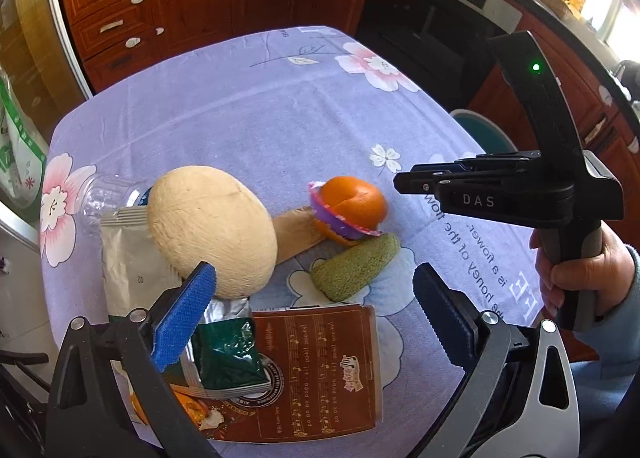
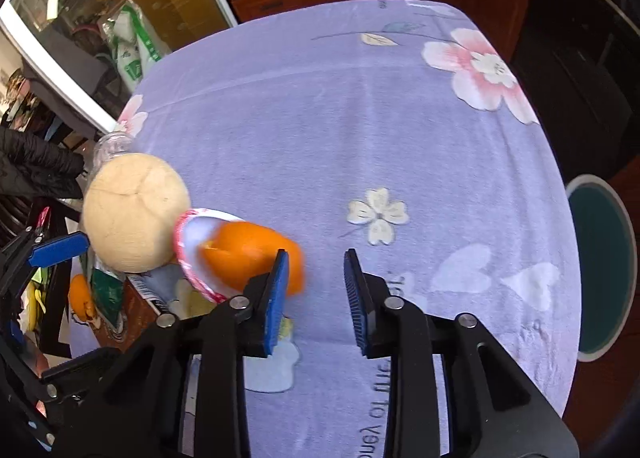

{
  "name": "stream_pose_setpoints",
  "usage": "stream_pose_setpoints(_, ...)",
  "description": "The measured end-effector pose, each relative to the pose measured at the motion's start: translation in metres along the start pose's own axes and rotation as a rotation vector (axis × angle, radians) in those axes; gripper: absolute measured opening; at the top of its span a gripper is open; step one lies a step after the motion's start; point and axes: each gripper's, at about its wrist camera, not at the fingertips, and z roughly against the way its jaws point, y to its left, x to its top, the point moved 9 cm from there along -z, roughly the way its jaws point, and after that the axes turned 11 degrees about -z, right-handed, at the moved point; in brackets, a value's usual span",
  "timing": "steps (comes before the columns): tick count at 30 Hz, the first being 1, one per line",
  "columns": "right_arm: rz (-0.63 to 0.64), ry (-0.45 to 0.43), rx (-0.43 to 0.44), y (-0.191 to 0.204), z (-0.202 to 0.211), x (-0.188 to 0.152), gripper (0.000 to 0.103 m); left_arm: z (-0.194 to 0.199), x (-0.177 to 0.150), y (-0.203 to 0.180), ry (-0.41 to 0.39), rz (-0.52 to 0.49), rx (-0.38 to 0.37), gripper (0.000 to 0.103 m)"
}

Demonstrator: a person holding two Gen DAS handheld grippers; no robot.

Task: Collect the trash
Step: 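Grasp the orange peel piece with the right tool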

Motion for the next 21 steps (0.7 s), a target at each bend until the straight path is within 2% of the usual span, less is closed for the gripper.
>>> stream_pose_setpoints(3,-0.035,-0.003,0.02,-0.013,0.003,-0.003,0.024,-0.006,0.006,-0.007,0.003,-0.034,0.026,0.099)
stream_pose_setpoints(6,-0.035,-0.013,0.086,-0.004,0.011,-0.002,0.024,-0.006,0.01,-0.008,-0.001,-0.042,0.034,0.098)
stream_pose_setpoints(8,0.004,-0.017,0.129,0.012,0.017,-0.001,0.034,-0.003,0.011,-0.005,-0.005,-0.037,0.04,0.098)
stream_pose_setpoints(9,0.029,-0.023,0.142,0.022,0.019,0.0,0.044,-0.002,0.011,-0.003,-0.005,-0.033,0.047,0.098)
stream_pose_setpoints(10,0.065,-0.027,0.15,0.033,0.019,0.0,0.049,0.0,0.011,0.0,-0.005,-0.027,0.051,0.098)
stream_pose_setpoints(12,0.138,-0.012,0.15,0.054,0.012,-0.003,0.051,0.002,0.01,0.005,-0.006,-0.012,0.055,0.098)
stream_pose_setpoints(16,0.191,0.025,0.143,0.073,-0.006,-0.004,0.052,0.0,0.003,0.013,0.02,0.0,0.063,0.098)
stream_pose_setpoints(18,0.186,0.057,0.166,0.077,-0.012,-0.007,0.052,0.001,-0.001,0.015,0.028,-0.006,0.065,0.098)
stream_pose_setpoints(21,0.204,0.053,0.17,0.081,-0.013,-0.008,0.054,0.006,-0.006,0.017,0.028,-0.02,0.072,0.098)
